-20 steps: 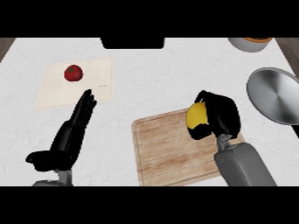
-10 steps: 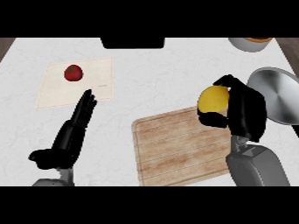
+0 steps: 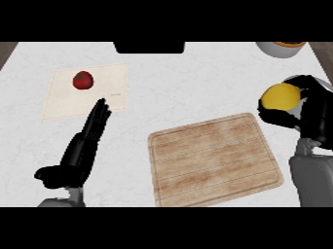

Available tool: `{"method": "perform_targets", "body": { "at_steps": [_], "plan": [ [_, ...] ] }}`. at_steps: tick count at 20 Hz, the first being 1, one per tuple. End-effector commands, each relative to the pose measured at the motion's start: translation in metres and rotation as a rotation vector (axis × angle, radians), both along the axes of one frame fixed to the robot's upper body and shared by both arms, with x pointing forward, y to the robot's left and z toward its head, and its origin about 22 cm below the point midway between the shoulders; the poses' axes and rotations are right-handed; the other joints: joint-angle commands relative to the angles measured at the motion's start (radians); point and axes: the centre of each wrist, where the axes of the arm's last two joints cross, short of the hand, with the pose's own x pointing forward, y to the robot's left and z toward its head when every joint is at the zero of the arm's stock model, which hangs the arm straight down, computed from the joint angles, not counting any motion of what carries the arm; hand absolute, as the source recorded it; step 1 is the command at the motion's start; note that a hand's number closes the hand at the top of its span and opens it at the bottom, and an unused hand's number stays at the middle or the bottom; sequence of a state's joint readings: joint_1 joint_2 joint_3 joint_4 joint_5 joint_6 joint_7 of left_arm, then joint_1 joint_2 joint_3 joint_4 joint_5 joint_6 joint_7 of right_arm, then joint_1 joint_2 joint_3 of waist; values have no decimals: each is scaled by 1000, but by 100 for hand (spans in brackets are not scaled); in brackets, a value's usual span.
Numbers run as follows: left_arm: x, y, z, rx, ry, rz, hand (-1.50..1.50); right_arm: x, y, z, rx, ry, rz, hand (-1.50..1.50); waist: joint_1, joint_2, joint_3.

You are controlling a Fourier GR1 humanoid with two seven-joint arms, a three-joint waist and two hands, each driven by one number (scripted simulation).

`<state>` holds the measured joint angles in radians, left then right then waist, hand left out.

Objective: Pick the lemon from the cutting board and place it in the pan

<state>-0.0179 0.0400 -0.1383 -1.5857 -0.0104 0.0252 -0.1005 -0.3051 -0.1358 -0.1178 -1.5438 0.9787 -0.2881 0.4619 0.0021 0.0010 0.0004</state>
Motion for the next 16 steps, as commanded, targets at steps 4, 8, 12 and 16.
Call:
{"method": "perform_targets", "body": {
  "at_steps": [4, 8, 12, 16],
  "plan": [
    [8, 3, -2, -9, 4, 2, 0, 10, -97, -15, -126, -89, -139, 150, 4, 5, 1],
    [2, 10, 12, 2, -4, -14, 0, 30, -117, -35, -202, -124, -211, 150, 20, 6, 1],
    [12, -17, -7, 6, -7, -30, 0, 40, -143, -37, -120, -231, -277, 150, 21, 11, 3],
    [8, -9, 3, -3, -17, -39, 0, 45, -181, -27, -112, -238, -290, 150, 35, 14, 4]
  ]
}}
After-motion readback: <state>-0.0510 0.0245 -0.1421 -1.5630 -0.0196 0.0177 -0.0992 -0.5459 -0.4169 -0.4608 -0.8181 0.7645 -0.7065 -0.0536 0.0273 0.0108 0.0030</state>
